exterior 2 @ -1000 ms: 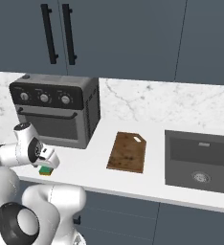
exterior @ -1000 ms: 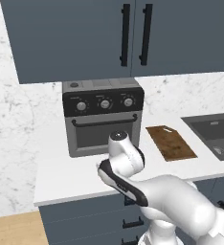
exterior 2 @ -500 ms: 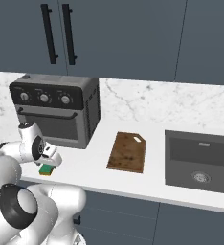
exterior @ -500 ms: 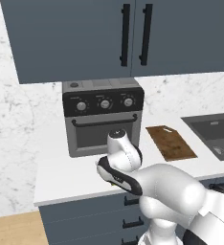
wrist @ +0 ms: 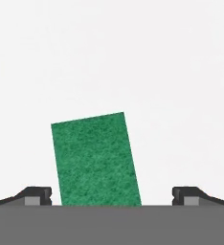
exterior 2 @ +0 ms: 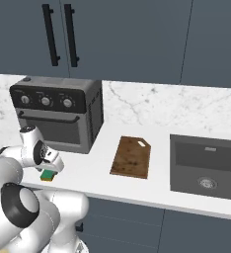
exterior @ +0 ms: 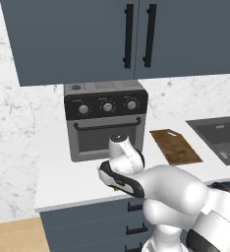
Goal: Pick up the sponge from the counter and clean the cutting board by briefly scrubbing or pressing down on the cutting board. Once finished, release the sponge.
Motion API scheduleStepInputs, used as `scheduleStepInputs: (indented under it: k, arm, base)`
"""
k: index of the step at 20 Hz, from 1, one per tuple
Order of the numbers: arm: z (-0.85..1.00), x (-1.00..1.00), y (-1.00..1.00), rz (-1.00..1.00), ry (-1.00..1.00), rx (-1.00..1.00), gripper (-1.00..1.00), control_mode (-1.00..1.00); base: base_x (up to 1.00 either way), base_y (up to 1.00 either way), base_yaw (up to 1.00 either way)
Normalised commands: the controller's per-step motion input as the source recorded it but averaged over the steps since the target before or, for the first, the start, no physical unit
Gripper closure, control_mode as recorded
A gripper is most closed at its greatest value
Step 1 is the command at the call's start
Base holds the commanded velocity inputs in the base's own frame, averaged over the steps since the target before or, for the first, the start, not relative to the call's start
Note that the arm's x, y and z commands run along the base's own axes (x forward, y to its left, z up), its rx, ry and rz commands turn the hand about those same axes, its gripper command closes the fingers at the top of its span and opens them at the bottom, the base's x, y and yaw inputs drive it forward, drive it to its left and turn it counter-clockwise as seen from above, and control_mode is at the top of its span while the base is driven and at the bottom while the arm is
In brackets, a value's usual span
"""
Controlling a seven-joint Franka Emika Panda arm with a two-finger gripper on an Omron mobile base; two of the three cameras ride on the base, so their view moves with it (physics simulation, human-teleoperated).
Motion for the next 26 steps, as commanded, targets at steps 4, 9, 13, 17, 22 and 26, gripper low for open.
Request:
scheduleStepInputs:
  k: [4, 9, 13, 17, 22, 26]
  arm:
    - [-0.05, -0.03, 0.00, 0.00, 0.00, 0.00, -1.00, -1.00]
    - [-0.14, -0.01, 0.00, 0.00, 0.00, 0.00, -1.00, -1.00]
    - [-0.20, 0.00, 0.01, 0.00, 0.00, 0.00, -1.00, -1.00]
    - [-0.17, 0.00, 0.01, 0.00, 0.00, 0.00, -1.00, -1.00]
    - [-0.10, 0.07, 0.01, 0.00, 0.00, 0.00, -1.00, -1.00]
    - [-0.08, 0.12, 0.00, 0.00, 0.00, 0.00, -1.00, -1.00]
  base:
    - [0.00, 0.00, 0.00]
    - [0.00, 0.00, 0.00]
    - [0.00, 0.00, 0.00]
    - [0.00, 0.00, 0.00]
    - [0.00, 0.00, 0.00]
    - [0.00, 0.00, 0.00]
